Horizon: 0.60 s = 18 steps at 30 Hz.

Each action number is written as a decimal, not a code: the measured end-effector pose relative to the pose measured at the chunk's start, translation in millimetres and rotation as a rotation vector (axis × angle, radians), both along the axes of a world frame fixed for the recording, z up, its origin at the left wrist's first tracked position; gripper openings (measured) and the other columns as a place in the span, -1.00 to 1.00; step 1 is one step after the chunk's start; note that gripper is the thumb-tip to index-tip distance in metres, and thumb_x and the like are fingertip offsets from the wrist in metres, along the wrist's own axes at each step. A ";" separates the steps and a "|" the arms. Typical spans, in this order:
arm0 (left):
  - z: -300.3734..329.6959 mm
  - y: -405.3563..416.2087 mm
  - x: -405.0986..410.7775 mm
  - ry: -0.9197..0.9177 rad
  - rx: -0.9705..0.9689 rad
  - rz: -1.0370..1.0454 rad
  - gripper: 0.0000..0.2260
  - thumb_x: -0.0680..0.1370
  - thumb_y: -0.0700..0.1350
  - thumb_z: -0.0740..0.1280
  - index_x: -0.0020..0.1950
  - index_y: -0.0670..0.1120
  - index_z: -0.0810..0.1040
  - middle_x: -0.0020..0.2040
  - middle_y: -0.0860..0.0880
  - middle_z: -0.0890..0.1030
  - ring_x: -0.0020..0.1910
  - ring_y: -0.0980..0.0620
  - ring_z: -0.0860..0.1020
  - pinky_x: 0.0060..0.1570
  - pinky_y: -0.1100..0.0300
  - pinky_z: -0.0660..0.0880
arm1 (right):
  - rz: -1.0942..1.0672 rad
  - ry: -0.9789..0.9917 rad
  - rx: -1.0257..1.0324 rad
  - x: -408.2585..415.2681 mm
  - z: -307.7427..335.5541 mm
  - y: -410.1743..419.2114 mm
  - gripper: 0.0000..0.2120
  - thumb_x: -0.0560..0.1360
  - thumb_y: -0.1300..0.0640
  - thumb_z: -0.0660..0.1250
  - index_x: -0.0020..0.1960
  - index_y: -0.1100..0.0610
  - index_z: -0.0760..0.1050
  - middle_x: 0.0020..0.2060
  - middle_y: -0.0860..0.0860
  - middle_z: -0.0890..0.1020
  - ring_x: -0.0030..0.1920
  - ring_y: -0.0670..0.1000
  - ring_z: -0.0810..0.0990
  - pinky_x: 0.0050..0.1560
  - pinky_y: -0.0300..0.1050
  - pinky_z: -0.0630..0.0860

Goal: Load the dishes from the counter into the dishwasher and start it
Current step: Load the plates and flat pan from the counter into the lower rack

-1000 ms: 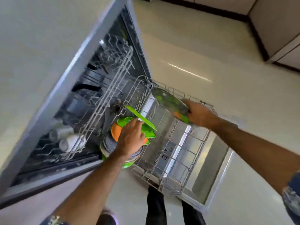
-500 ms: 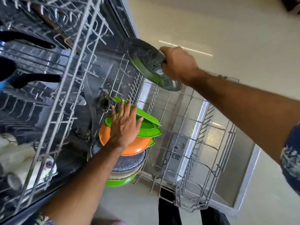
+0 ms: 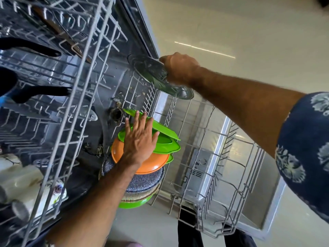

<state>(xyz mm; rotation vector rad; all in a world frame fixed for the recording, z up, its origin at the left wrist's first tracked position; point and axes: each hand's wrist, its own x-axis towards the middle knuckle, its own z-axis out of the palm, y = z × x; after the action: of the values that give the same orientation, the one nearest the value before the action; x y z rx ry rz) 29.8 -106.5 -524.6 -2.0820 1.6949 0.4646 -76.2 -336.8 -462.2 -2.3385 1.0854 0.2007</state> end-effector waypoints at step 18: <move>37.5 8.7 -26.6 0.017 -0.007 0.016 -0.41 0.67 0.19 0.01 0.63 -0.05 0.03 0.65 -0.09 -0.03 0.62 -0.13 -0.06 0.55 -0.24 -0.08 | 0.034 -0.127 0.186 -71.2 6.9 37.0 -0.28 0.47 0.11 0.46 0.49 0.19 0.16 0.32 0.21 0.47 0.22 0.19 0.51 0.18 0.06 0.52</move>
<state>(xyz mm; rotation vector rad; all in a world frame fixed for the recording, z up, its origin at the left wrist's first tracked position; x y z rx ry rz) 3.1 -97.9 -487.1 -2.1035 1.6929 0.4834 -147.5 -299.8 -455.3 -2.1734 0.9252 0.1569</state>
